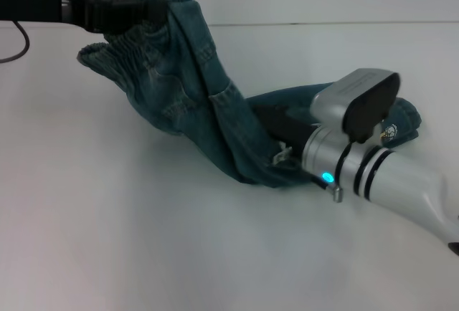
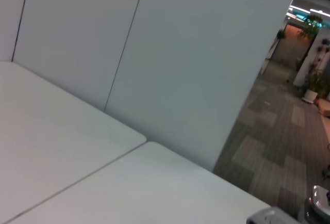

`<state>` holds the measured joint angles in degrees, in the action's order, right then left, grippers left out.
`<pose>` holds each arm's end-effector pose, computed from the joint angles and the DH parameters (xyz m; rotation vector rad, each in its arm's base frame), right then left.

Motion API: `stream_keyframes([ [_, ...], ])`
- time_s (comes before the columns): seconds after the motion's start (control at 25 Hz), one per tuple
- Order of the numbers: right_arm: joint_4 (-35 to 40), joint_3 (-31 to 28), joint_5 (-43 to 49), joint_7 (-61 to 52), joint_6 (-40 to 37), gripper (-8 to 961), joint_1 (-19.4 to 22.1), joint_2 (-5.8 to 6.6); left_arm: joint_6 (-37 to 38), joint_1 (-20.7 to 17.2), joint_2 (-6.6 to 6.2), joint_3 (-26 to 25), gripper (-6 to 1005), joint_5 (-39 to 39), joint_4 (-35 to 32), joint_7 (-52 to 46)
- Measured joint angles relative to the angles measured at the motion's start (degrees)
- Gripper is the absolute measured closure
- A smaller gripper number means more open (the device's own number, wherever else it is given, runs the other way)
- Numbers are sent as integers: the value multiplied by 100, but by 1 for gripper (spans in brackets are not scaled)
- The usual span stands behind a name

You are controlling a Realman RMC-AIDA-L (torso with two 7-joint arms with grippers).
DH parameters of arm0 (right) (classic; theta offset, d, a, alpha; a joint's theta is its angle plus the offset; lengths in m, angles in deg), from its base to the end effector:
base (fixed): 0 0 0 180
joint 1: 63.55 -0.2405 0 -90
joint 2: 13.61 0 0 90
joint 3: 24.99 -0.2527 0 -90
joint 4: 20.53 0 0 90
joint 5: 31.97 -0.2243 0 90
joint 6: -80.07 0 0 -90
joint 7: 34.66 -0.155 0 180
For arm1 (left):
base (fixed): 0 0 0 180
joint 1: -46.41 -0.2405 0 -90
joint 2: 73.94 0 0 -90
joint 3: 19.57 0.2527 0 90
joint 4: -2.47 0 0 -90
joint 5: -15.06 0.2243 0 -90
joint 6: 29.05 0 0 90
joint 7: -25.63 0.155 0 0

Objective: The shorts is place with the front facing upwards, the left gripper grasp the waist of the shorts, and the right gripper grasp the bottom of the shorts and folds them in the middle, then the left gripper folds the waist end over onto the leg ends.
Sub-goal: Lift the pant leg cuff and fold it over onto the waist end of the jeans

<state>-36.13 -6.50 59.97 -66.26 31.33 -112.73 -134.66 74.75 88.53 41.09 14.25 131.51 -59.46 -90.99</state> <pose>0.2137 0.3719 -0.1576 -2.3238 0.7761 0.6940 -0.1551 0.3916 0.1040 -2.7684 -0.7501 -0.7250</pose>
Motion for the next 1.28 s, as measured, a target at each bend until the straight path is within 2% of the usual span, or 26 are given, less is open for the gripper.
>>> stream_keyframes([
  [0.24,-454,-414,675,60,229,920,-170,-3,6,8,-81,-19,924,-142,55,-61],
  [0.52,-1103,-1730,2291,-17,748,921,-399,7,-38,9,-120,-38,924,-146,82,-132],
  [0.8,-1686,-2889,3850,-22,1611,920,-385,0,-98,-3,-149,-51,925,-148,122,-150],
  [0.96,-1770,-3154,4146,-54,1811,920,-311,7,-130,-23,-132,-51,925,-150,125,-145],
  [1.2,-1516,-3241,4175,-664,1741,921,-21,123,-170,-64,-108,-52,925,-151,189,-116],
  [1.28,-1323,-3257,4179,-871,1510,921,163,177,-135,-63,-106,-36,926,-152,274,-115],
])
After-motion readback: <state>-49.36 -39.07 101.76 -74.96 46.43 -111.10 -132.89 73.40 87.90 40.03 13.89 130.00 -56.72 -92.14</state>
